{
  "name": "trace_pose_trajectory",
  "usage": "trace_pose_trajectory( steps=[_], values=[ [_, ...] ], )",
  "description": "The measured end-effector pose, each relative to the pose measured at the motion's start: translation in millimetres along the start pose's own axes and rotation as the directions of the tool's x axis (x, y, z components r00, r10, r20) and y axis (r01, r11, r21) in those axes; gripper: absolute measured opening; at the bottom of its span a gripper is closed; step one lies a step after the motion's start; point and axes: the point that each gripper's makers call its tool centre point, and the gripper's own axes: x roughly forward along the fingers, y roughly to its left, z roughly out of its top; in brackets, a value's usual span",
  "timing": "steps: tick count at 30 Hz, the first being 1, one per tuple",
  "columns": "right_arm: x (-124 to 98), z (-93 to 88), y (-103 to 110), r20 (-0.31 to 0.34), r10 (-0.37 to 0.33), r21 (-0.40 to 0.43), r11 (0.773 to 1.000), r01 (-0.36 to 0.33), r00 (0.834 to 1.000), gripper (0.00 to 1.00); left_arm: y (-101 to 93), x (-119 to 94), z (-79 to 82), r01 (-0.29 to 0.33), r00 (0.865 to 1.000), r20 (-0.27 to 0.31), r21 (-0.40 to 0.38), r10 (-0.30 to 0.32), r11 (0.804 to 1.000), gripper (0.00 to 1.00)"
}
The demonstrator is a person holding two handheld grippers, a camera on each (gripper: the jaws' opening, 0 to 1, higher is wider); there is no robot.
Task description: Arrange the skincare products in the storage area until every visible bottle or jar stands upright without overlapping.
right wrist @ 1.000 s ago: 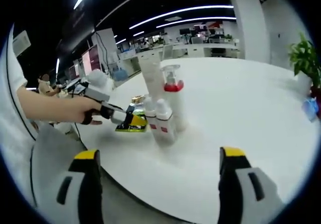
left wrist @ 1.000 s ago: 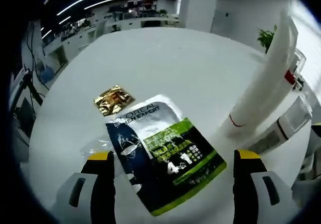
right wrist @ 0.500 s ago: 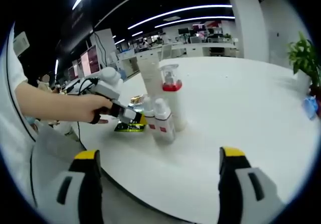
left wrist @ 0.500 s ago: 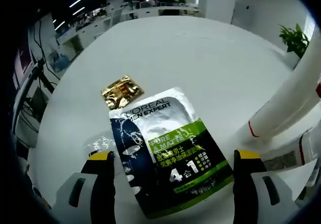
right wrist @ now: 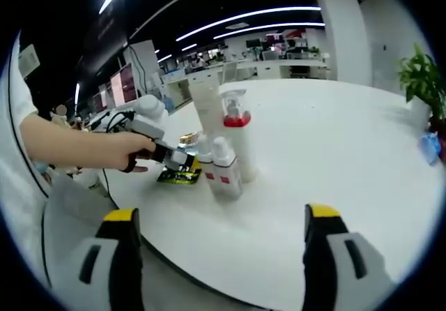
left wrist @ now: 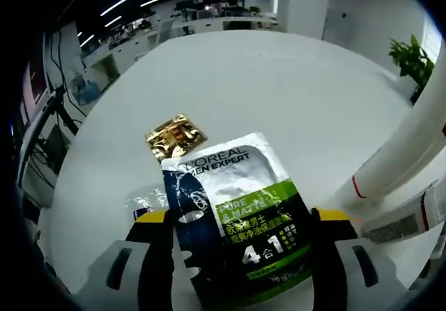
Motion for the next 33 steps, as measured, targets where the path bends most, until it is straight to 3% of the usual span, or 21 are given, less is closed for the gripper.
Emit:
trace_pose_trajectory(
  steps=[5, 7, 8, 14, 15, 16, 22, 33],
  values=[
    [0.1, -0.1, 0.7, -0.001, 0.002, -0.004, 1.000, -0.002, 1.000, 0.98, 0.0, -3.0, 0.5, 0.013, 1.000, 0.005, 0.006, -0.013, 1.000, 0.71],
    [-0.1, 0.1, 0.5, 0.000, 0.001, -0.003, 1.000, -0.001, 1.000, 0.98, -6.1, -5.9, 4.4, 0.044, 0.999, 0.028, 0.013, -0.044, 0.999, 0.64],
    [-0.3, 0.3, 0.5, 0.002, 0.001, -0.003, 1.000, -0.001, 1.000, 0.98, -5.8, -6.4, 0.4, 0.043, 0.999, 0.011, -0.004, -0.043, 0.999, 0.64],
    [-0.4, 0.5, 0.5, 0.003, 0.001, -0.005, 1.000, -0.001, 1.000, 0.98, -1.6, -9.3, 1.2, 0.053, 0.998, 0.033, -0.038, -0.052, 0.998, 0.58],
    [-0.4, 0.3, 0.4, 0.002, 0.001, -0.005, 1.000, -0.001, 1.000, 0.98, 1.0, -9.7, 0.3, 0.048, 0.998, 0.030, -0.035, -0.047, 0.998, 0.50],
    [-0.4, 0.3, 0.4, 0.002, 0.001, -0.005, 1.000, -0.001, 1.000, 0.98, -0.9, -8.2, -0.5, 0.069, 0.997, 0.031, -0.003, -0.069, 0.998, 0.50],
    [-0.5, 0.6, 0.9, 0.002, 0.001, -0.008, 1.000, -0.001, 1.000, 0.98, -1.5, -6.3, 0.1, 0.063, 0.997, 0.048, -0.001, -0.063, 0.998, 0.47],
    [-1.1, 1.2, 2.9, 0.003, 0.001, -0.021, 1.000, -0.001, 1.000, 0.97, -14.0, -6.5, 1.5, 0.126, 0.989, 0.073, 0.005, -0.126, 0.992, 0.27]
  ],
)
